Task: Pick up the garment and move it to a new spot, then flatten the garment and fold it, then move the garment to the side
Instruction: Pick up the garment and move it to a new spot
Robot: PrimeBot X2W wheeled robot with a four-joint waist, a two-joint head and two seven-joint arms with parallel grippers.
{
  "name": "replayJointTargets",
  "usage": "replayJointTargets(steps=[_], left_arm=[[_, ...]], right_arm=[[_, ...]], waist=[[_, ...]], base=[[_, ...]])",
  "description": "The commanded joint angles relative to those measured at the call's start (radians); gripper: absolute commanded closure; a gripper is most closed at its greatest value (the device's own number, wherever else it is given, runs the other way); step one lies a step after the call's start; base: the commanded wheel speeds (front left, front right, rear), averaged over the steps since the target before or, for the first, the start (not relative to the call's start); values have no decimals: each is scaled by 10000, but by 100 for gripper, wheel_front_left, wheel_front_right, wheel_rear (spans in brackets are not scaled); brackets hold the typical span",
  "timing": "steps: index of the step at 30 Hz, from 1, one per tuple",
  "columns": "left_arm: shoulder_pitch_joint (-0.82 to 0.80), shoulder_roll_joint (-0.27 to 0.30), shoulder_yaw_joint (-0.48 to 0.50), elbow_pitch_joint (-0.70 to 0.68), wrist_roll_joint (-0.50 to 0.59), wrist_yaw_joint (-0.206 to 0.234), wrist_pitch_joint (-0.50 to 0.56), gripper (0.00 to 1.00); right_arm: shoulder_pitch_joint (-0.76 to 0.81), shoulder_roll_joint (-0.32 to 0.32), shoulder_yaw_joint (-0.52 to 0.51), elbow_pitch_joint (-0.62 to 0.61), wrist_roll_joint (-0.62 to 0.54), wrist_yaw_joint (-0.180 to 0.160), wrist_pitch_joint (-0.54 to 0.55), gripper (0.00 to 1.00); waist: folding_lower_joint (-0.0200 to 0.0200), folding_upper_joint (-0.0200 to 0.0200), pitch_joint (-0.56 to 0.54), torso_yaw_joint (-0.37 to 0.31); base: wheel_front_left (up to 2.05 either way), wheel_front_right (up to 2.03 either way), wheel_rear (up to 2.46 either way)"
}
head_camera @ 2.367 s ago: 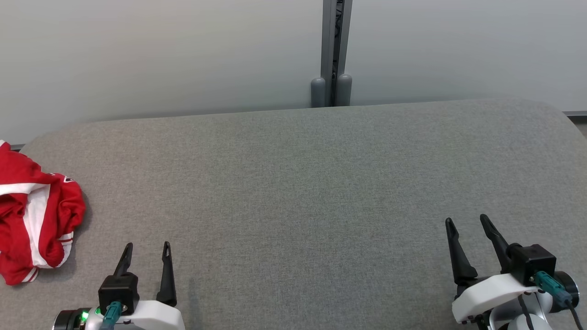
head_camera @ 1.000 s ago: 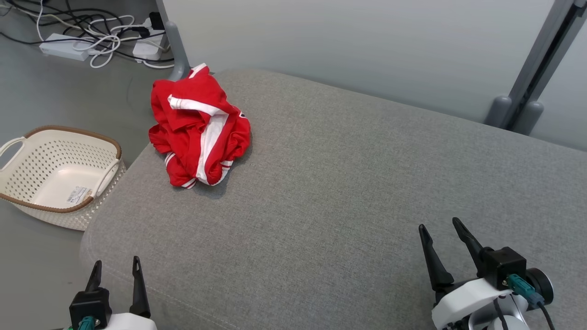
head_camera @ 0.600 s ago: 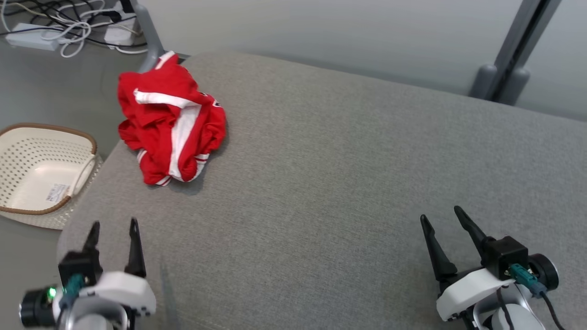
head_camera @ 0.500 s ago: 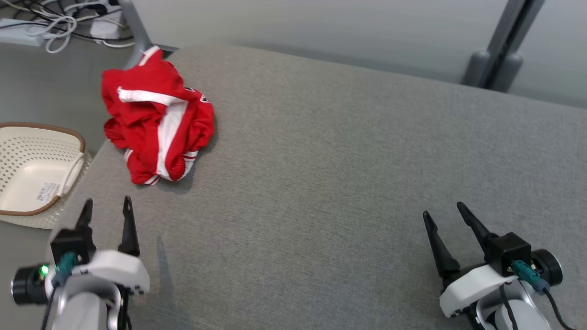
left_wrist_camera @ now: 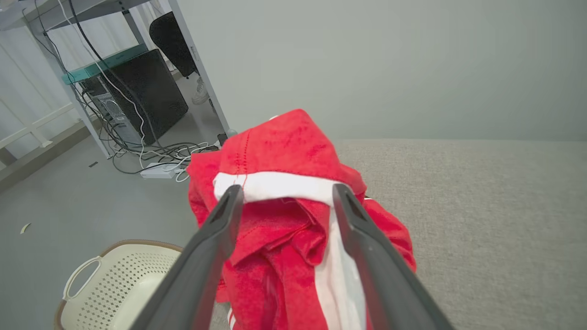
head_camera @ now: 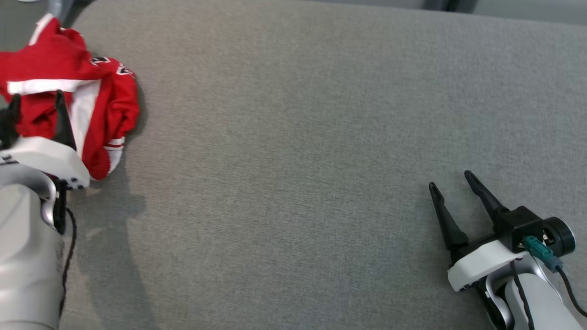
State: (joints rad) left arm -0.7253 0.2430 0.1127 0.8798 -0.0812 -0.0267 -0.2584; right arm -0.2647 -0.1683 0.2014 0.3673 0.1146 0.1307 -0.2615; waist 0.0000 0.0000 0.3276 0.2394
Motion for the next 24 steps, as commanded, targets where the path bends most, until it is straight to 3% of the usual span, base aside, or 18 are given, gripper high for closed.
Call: replayJointTargets(steps=[1, 5, 9, 14, 15, 16, 24], left_arm=[[-534, 186, 29, 478, -65, -77, 100, 0], [-1489, 550, 118, 1425, -148, 96, 391, 0], [-2009, 873, 96, 2379, -34, 597, 1001, 0], [-2396, 1083, 6, 2964, 54, 921, 1425, 0], [-2417, 1104, 3, 3016, 28, 931, 1336, 71], [-2406, 1142, -31, 3107, 57, 967, 1290, 100], [-2853, 1197, -394, 3151, 181, 685, 532, 100]], right_arm=[[-174, -114, -8, -52, 45, 1, -54, 0], [-281, -143, 30, -86, 41, -1, -51, 0], [-432, -170, 48, -49, 98, -2, -28, 0], [-483, -146, 12, -4, 146, -2, -25, 0], [-475, -145, -25, 2, 171, -2, -20, 0], [-464, -126, -45, 12, 189, -2, -19, 0], [-254, 241, -122, 103, 316, -1, -22, 0]], waist=[[0, 0, 524, -426], [0, 0, 882, -665], [0, 0, 1120, -897], [0, 0, 1228, -1092], [0, 0, 1238, -1117], [0, 0, 1232, -1148], [0, 0, 591, -1355]], base=[[0, 0, 0], [0, 0, 0], [0, 0, 0], [0, 0, 0], [0, 0, 0], [0, 0, 0], [0, 0, 0]])
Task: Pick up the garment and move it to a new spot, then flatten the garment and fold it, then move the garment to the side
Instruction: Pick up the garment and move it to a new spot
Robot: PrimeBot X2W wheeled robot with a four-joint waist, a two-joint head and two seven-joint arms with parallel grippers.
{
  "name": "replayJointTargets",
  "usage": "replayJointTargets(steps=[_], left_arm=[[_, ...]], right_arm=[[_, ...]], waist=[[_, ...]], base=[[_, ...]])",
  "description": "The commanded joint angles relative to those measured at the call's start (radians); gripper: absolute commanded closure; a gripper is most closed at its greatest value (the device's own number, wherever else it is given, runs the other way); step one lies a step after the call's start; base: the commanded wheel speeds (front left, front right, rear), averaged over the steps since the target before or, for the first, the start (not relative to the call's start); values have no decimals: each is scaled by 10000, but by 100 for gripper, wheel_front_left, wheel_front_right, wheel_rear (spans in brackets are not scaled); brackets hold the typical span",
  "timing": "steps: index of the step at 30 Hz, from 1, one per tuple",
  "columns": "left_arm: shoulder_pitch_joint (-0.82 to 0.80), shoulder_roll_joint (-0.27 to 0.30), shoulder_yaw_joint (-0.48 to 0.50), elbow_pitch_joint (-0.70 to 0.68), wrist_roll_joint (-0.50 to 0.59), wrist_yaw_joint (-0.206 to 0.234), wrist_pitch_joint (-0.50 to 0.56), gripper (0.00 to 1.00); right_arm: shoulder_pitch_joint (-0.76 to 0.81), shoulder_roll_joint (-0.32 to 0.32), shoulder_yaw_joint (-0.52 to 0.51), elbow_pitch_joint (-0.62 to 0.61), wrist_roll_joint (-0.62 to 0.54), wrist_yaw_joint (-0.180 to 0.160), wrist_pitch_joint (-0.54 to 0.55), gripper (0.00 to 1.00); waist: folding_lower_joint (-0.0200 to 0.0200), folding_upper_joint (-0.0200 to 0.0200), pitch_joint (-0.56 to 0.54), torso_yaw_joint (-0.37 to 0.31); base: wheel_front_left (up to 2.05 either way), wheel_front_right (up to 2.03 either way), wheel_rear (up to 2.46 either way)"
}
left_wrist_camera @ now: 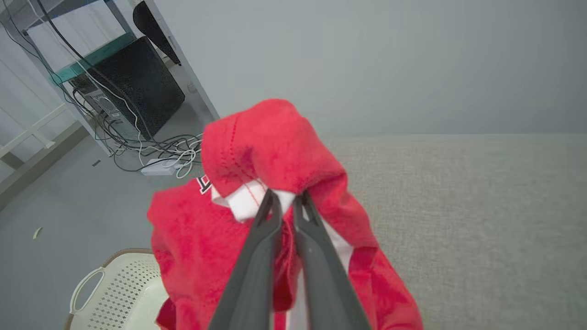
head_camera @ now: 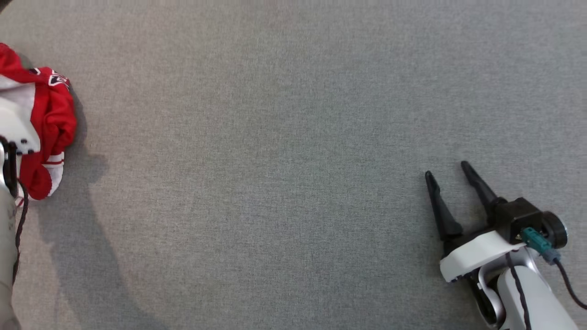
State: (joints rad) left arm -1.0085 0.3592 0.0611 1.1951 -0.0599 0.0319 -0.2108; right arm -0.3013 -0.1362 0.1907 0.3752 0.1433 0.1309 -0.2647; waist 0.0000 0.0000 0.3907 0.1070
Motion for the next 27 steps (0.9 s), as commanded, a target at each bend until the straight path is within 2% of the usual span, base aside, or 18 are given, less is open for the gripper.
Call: replayJointTargets(steps=[1, 6, 10, 15, 19, 21, 24, 27], left_arm=[[-207, -42, -80, -86, 56, -103, -102, 100], [-736, -472, -636, -485, 314, -583, -405, 100], [-870, -1270, -995, -892, 304, -835, -513, 100], [-431, -2542, -1458, -1489, 93, -1264, -557, 100], [329, -2997, -2167, -2209, -180, -1457, -539, 100], [789, -3069, -2973, -2674, -962, -1544, -542, 100], [1567, -3100, -4985, -3727, -2750, -1605, -542, 100], [2068, -3030, -6821, -4715, -4216, -1054, -543, 100]], right_arm=[[96, 28, -7, 81, 52, -3, 2, 0], [253, 316, 11, 197, 155, -3, 2, 0], [336, 506, 18, 248, 253, -3, 2, 0], [543, 673, 81, 349, 411, -3, 0, 0], [671, 755, 193, 433, 480, -3, 2, 0], [667, 782, 292, 460, 515, -3, 2, 0], [745, 798, 357, 570, 586, -3, 2, 0], [821, 818, 433, 632, 598, -3, 2, 0]], waist=[[0, 0, -292, -85], [0, 0, -884, -338], [0, 0, -1260, -633], [0, 0, -1690, -1063], [0, 0, -1976, -1492], [0, 0, -2088, -1728], [0, 0, -2243, -2038], [0, 0, -2323, -2247]], base=[[0, 0, 0], [0, 0, 0], [0, 0, 0], [0, 0, 0], [0, 0, 0], [0, 0, 0], [0, 0, 0], [0, 0, 0]])
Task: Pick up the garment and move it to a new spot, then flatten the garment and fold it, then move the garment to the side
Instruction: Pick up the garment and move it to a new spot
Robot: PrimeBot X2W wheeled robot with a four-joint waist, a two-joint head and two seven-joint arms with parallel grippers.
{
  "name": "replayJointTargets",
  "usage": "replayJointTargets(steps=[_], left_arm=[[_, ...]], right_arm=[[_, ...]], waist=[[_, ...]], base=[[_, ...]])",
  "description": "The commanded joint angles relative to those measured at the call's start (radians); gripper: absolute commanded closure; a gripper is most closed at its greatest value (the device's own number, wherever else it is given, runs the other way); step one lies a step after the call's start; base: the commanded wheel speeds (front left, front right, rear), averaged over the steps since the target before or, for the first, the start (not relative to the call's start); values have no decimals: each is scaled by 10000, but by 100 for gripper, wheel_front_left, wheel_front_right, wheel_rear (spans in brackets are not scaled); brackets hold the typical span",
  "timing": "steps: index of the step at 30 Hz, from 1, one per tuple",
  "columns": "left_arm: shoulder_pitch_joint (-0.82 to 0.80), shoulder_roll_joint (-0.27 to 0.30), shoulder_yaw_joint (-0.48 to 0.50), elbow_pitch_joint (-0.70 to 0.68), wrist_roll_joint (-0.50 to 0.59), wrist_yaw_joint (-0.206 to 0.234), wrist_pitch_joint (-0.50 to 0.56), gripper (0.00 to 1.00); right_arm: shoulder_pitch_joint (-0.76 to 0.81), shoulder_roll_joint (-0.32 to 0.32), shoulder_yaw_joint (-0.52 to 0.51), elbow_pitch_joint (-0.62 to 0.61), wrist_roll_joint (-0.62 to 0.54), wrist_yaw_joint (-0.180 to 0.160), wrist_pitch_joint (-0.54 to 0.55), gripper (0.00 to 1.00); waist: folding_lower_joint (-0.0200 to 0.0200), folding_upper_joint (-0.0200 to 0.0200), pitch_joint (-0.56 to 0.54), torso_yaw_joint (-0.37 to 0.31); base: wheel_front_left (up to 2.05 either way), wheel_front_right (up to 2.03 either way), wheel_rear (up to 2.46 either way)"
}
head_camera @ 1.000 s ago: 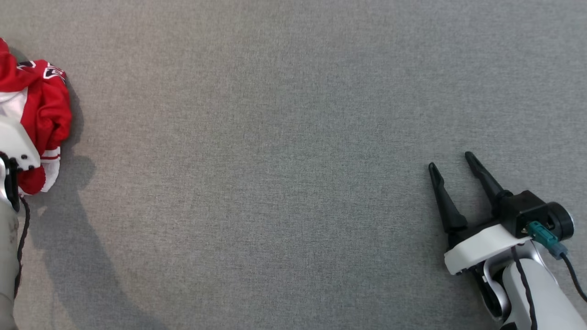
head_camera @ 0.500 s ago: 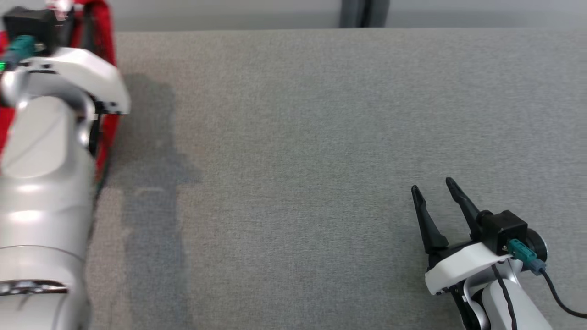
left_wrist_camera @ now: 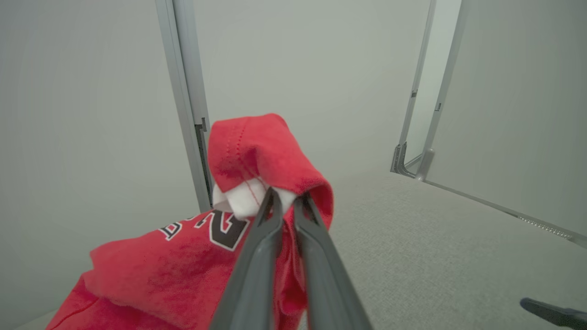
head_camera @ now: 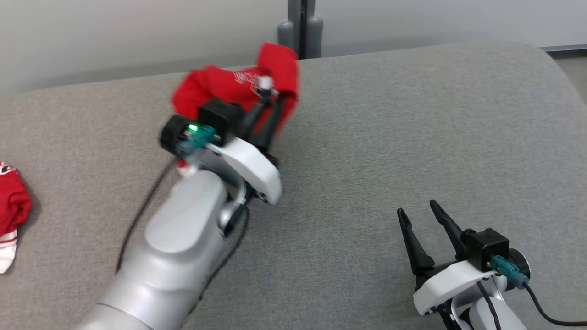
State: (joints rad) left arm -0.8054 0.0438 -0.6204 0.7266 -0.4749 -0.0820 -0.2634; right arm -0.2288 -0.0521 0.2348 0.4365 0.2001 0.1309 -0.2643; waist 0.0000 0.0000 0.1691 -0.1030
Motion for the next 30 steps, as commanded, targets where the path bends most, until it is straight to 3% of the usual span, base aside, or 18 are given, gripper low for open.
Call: replayJointTargets(steps=[1, 3, 8, 9, 10, 17, 25, 30], left_arm=[[172, 130, -536, -262, -392, 356, -16, 100], [363, 107, -1474, -577, -968, 744, -12, 100], [531, 108, -2753, -732, -1572, 1392, -14, 100], [597, 106, -2904, -736, -1677, 1543, -14, 67], [641, 106, -3017, -712, -1732, 1675, -12, 2], [1183, 99, -2535, -402, -1393, 2219, -13, 0], [3065, 783, -43, -1402, 57, 2912, -13, 0], [4633, 1219, 1441, -2203, 860, 2987, -13, 0]], right_arm=[[86, -19, -8, 34, 45, -3, -2, 0], [91, -18, -32, 31, 62, -3, -4, 0], [98, -10, -95, 5, 55, -3, -4, 0], [93, -13, -118, 4, 50, -3, -4, 0], [91, -11, -136, 4, 41, -3, -3, 0], [179, -7, -256, 3, 63, -3, -3, 0], [416, -12, -454, -99, 151, -3, -3, 0], [709, -13, -634, -102, 44, -3, -3, 0]], waist=[[0, 0, -121, -203], [0, 0, -104, -282], [0, 0, -56, -349], [0, 0, -45, -350], [0, 0, -34, -344], [0, 0, -171, -161], [0, 0, -707, 133], [0, 0, -1108, 339]], base=[[0, 0, 0], [0, 0, 0], [0, 0, 0], [0, 0, 0], [0, 0, 0], [0, 0, 0], [0, 0, 0], [0, 0, 0]])
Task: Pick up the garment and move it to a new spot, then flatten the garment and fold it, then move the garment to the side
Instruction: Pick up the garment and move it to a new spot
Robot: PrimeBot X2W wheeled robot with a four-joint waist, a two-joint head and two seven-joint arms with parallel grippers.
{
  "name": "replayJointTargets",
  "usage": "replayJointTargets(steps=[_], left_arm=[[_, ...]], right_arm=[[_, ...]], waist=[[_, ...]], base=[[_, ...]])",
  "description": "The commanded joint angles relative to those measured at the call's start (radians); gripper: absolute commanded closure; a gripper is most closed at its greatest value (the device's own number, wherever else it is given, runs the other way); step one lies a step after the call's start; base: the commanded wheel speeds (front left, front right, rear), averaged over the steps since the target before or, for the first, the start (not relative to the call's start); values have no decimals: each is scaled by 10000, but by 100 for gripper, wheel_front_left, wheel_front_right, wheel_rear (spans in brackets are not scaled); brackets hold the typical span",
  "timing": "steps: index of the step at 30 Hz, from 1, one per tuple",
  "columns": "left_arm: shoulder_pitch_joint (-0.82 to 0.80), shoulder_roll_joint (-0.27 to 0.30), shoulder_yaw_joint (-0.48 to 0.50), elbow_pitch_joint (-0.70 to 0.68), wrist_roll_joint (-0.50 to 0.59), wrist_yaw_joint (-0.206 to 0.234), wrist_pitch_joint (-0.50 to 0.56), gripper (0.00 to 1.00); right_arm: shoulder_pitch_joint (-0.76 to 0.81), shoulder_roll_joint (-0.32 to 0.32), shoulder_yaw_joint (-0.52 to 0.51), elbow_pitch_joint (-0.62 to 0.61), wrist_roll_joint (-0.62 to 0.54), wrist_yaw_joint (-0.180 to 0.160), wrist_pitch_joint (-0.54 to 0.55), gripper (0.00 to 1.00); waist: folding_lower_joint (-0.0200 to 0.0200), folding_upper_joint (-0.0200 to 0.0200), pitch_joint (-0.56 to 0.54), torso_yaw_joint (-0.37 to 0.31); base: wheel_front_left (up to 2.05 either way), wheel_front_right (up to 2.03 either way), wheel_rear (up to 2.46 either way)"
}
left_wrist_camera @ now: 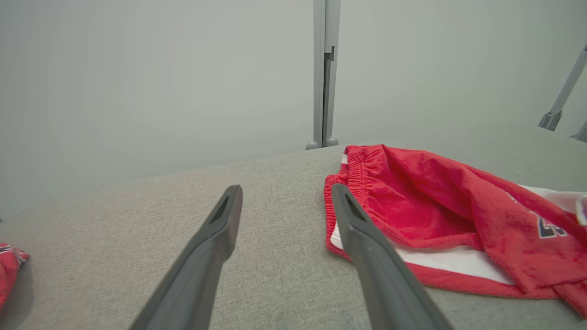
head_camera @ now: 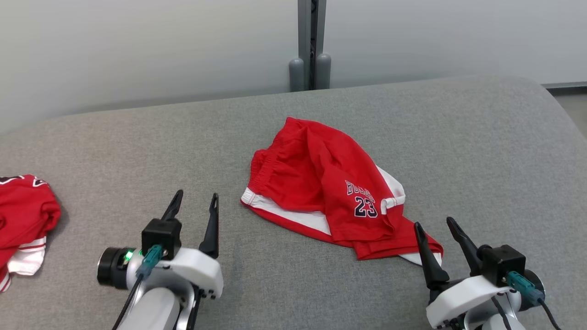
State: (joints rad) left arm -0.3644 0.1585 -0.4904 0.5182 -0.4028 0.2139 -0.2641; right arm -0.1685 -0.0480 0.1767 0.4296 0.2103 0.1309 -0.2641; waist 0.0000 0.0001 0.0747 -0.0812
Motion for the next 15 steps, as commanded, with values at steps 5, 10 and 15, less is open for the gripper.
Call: replayJointTargets(steps=[5, 10, 15], left_arm=[[1751, 144, 1417, -872, 845, -59, -6, 0], [3080, -56, 2473, -1613, 1513, -196, -6, 0], [4133, -363, 3219, -2006, 2072, -410, -6, 0]], right_arm=[[410, -53, -256, -37, -126, -3, -5, 0], [633, -54, -296, 33, -218, -3, -5, 0], [763, -52, -201, 73, -258, -3, -5, 0]], waist=[[0, -1, -491, 333], [0, -1, -719, 549], [0, -1, -862, 706]], base=[[0, 0, 0], [0, 0, 0], [0, 0, 0]])
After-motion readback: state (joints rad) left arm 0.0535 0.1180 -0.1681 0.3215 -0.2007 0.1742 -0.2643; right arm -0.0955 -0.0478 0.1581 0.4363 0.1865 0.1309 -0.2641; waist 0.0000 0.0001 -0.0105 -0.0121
